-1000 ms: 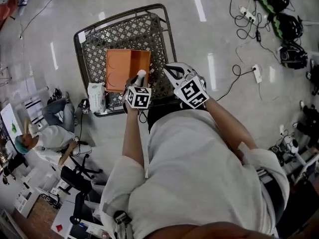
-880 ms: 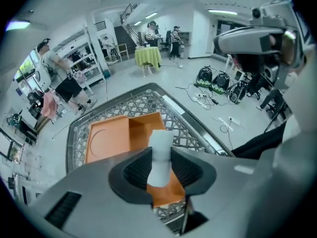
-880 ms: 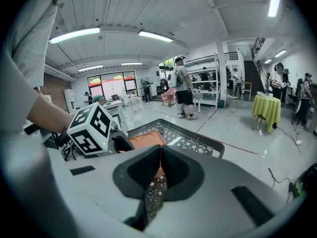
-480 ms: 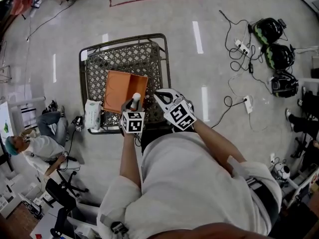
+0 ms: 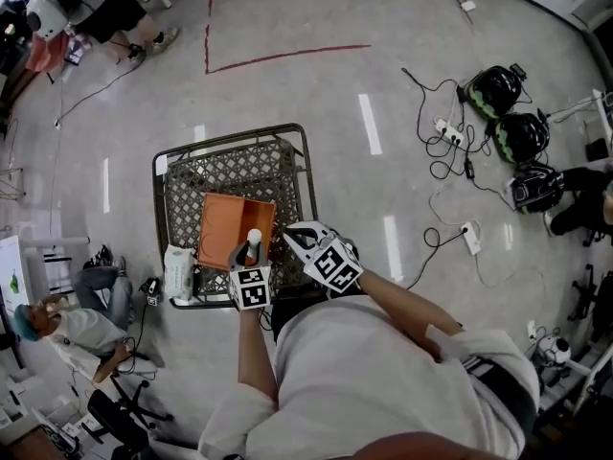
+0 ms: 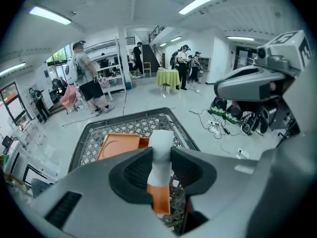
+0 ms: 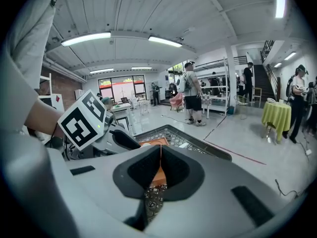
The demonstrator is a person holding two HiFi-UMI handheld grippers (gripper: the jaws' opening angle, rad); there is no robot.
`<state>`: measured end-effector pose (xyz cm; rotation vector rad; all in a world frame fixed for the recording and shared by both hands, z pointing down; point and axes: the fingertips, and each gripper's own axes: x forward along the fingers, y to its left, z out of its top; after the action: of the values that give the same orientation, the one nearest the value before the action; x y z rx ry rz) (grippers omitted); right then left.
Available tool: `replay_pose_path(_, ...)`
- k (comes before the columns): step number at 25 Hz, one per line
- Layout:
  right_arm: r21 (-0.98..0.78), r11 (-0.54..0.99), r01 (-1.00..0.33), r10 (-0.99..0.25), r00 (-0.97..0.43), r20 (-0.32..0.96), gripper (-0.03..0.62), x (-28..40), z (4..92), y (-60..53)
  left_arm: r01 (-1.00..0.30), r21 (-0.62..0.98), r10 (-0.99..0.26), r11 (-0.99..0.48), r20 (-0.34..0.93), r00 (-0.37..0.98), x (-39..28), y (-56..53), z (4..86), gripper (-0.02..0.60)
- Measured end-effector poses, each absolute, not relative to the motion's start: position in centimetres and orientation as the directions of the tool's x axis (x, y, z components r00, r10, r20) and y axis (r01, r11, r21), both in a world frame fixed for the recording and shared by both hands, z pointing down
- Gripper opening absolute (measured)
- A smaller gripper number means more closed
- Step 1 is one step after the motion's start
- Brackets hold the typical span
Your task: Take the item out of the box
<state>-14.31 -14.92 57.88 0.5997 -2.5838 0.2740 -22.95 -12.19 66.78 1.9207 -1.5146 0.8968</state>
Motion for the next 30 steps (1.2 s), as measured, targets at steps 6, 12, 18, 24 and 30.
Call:
replay_pose_path(6, -0.082, 0.888, -0.451, -0.366, -0.806, 0.466, 0.005, -13.9, 57.0, -14.6, -0.980, -0.001, -0.668, -0.200, 0.732, 0.135, -22.5, -12.7, 63.6, 0.120)
replay_pose_path(12, -0.061, 0.894, -0.445, -0.375, -0.814, 0.444, 0.005, -13.7, 55.9, -14.4, -0.987, 0.005, -0.725, -0.160, 0.678, 0.121, -22.1, -13.0, 61.7, 0.120)
replay_pose_path(18, -0.051, 0.899, -0.434, -0.374, -0.825, 0.424, 0.005, -13.6, 55.0, -14.2, -0.994, 0.027, -0.769, -0.105, 0.632, 0.098, -22.0, -12.6, 60.2, 0.120)
replay_pose_path(24, 0.000, 0.913, -0.408, -0.375, -0.840, 0.393, 0.005, -12.8, 53.8, -13.2, -0.999, 0.037, -0.815, -0.036, 0.577, 0.051, -21.7, -11.5, 58.5, 0.120)
replay_pose_path(30, 0.012, 0.921, -0.389, -0.369, -0.863, 0.346, 0.005, -11.6, 52.5, -11.6, -0.998, 0.036, -0.860, 0.042, 0.510, -0.018, -20.6, -9.2, 56.6, 0.120)
